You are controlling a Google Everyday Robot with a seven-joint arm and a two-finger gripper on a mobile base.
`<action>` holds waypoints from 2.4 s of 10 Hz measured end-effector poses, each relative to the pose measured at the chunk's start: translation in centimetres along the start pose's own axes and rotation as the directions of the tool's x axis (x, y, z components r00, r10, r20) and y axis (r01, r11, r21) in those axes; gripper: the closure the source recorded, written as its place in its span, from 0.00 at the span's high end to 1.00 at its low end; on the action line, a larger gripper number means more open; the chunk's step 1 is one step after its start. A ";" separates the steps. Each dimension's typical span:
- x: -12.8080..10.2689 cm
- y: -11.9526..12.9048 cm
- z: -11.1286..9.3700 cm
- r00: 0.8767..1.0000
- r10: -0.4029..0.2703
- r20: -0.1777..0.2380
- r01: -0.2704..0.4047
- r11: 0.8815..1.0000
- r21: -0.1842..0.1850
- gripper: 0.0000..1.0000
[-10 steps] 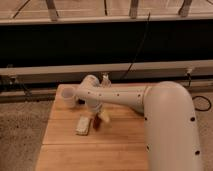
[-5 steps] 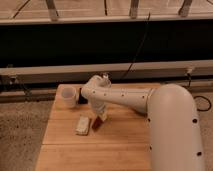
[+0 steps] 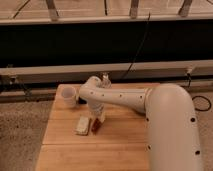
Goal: Place the pepper on the white sponge
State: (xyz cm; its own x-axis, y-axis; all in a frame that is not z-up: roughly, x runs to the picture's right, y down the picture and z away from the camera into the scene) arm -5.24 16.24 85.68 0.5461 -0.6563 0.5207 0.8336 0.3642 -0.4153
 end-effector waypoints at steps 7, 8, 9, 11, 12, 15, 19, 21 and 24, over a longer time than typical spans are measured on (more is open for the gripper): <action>-3.2 -3.1 -2.7 0.998 -0.066 -0.008 0.066 0.997 0.030 0.00; -3.6 -3.6 -2.8 0.997 -0.076 -0.005 0.076 0.997 0.031 0.00; -3.9 -3.8 -2.9 0.996 -0.086 -0.003 0.086 0.996 0.032 0.00; -4.7 -4.1 -3.1 0.993 -0.116 -0.001 0.116 0.993 0.037 0.00; -5.5 -4.9 -3.2 0.991 -0.135 0.003 0.134 0.990 0.040 0.00; -6.8 -6.1 -3.1 0.985 -0.171 0.008 0.171 0.984 0.046 0.00; -7.5 -7.0 -3.4 0.981 -0.195 -0.005 0.195 0.978 0.076 0.22; -7.6 -7.3 -3.7 0.980 -0.199 -0.019 0.200 0.976 0.089 0.44; -7.3 -7.2 -3.8 0.980 -0.194 -0.036 0.196 0.976 0.095 0.74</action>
State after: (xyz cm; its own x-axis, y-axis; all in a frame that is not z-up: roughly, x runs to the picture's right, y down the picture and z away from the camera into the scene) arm -15.57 15.90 81.98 0.3711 -0.7376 0.5641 0.9286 0.2897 -0.2321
